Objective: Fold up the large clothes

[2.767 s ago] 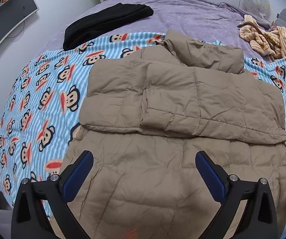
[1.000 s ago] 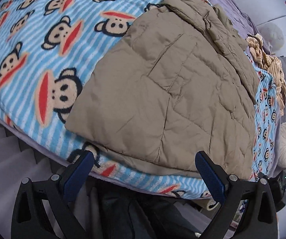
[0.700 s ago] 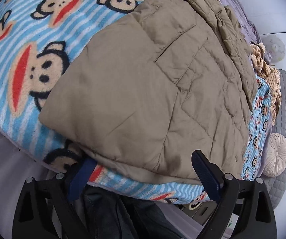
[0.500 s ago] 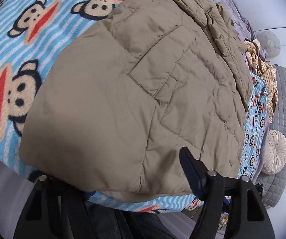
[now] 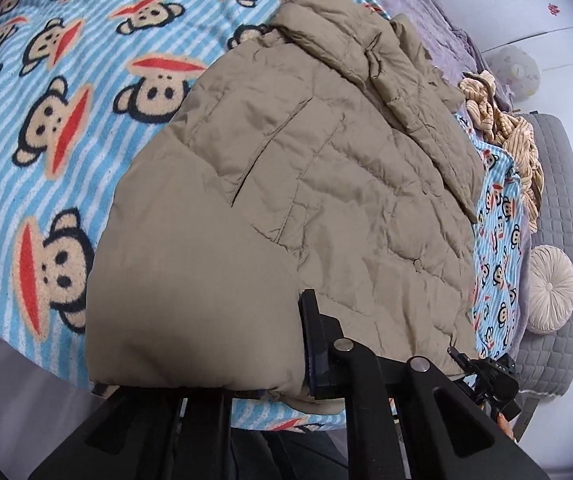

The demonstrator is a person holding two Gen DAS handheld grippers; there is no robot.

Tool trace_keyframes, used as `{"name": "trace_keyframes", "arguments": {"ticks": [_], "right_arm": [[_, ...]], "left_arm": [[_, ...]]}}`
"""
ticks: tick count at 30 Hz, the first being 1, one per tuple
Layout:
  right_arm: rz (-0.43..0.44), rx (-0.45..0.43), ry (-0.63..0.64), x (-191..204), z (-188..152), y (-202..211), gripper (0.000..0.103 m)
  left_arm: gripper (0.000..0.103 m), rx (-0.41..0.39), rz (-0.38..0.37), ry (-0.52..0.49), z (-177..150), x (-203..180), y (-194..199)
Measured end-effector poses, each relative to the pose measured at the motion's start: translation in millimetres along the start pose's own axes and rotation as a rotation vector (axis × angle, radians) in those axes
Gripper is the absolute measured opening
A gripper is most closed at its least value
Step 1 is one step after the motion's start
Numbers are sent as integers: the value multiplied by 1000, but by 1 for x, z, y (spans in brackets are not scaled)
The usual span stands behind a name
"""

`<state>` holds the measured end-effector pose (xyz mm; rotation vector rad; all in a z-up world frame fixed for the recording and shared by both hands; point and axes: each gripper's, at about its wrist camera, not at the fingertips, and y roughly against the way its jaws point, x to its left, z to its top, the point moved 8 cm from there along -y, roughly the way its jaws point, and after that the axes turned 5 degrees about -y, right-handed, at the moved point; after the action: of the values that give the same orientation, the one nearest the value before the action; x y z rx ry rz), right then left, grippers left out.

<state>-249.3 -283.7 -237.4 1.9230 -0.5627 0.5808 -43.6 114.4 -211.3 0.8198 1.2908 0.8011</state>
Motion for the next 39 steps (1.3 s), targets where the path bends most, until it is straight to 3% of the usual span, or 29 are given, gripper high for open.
{"name": "trace_keyframes", "arguments": {"ticks": [6, 13, 20, 24, 28, 34, 39], "right_arm": [[24, -57, 167, 53, 0, 23, 8], [15, -101, 430, 152, 16, 46, 7], [-10, -108, 658, 269, 55, 39, 7], [-55, -105, 758, 324, 91, 7, 7], [-114, -109, 775, 355, 121, -34, 7], [-167, -129, 722, 363, 156, -94, 7], [-221, -131, 663, 347, 186, -139, 7]], "left_arm": [[15, -87, -14, -95, 36, -30, 38], [15, -254, 5, -195, 111, -92, 85], [15, -359, 112, -228, 200, -134, 93], [15, -381, 190, -201, 250, -140, 70], [15, -371, 286, -206, 296, -131, 34], [15, -274, 343, -190, 346, -94, -40], [15, -222, 395, -221, 358, -78, -87]]}}
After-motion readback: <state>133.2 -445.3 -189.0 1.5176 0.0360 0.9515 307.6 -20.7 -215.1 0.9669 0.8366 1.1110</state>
